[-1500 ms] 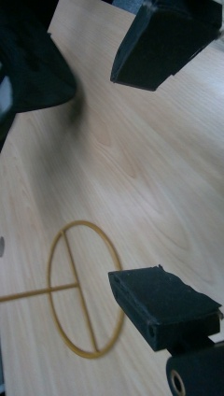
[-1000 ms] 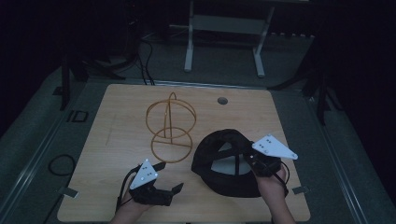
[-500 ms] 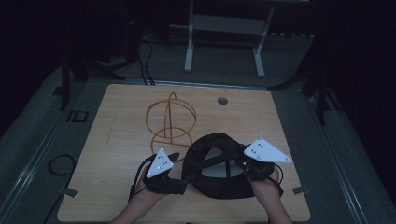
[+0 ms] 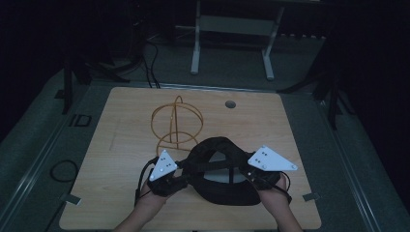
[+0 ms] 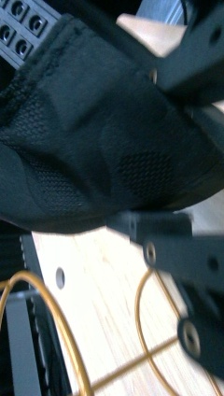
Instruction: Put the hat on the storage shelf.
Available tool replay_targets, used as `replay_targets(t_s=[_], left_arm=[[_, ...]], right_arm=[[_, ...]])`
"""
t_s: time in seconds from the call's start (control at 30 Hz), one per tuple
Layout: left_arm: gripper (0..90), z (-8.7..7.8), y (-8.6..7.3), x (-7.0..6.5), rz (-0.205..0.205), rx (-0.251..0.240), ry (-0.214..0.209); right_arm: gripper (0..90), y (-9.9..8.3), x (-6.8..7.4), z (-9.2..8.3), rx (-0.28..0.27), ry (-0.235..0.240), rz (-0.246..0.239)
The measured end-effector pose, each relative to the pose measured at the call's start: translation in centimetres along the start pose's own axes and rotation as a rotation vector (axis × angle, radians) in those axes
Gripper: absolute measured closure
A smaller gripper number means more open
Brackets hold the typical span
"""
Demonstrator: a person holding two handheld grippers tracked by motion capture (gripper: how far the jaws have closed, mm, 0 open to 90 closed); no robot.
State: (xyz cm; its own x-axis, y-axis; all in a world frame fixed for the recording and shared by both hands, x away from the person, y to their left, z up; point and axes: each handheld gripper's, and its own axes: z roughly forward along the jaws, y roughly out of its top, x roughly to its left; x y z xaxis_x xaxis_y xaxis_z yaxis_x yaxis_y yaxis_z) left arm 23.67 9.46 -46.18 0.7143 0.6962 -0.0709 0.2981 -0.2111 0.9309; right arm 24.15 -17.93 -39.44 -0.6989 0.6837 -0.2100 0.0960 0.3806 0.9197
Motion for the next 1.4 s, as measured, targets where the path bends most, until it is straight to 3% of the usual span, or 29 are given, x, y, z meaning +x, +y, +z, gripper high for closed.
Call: replay_targets(t_s=[0.1, 0.17, 0.4, 0.67, 1.0, 1.1, 1.4], left_arm=[[80.6, -0.2, 0.1, -0.1, 0.011, -0.016, 0.027], [86.3, -0.3, 0.2, -0.3, 0.016, -0.028, 0.032], [87.7, -0.6, 0.9, -0.6, 0.007, -0.055, 0.018], [88.1, -0.8, 1.9, -1.1, 0.017, -0.083, 0.013], [88.1, -1.1, 3.2, -1.7, 0.020, -0.113, -0.003], [88.0, -1.0, 3.4, -1.9, 0.022, -0.115, -0.006], [88.0, -1.3, 4.0, -2.1, 0.031, -0.131, -0.004]], right_arm=[[88.3, -0.2, 0.2, 0.1, 0.004, 0.004, 0.005], [88.2, -0.3, 0.3, 0.2, 0.007, 0.008, 0.009], [86.7, -0.7, 0.4, -0.1, 0.004, 0.007, 0.042], [78.4, -1.4, 0.7, -1.1, 0.015, 0.006, 0.042], [64.5, -3.2, 0.3, -1.7, 0.024, 0.016, 0.102], [56.9, -3.6, 0.2, -2.0, 0.021, 0.030, 0.120], [38.1, -4.3, 0.0, -3.3, 0.049, 0.116, 0.099]])
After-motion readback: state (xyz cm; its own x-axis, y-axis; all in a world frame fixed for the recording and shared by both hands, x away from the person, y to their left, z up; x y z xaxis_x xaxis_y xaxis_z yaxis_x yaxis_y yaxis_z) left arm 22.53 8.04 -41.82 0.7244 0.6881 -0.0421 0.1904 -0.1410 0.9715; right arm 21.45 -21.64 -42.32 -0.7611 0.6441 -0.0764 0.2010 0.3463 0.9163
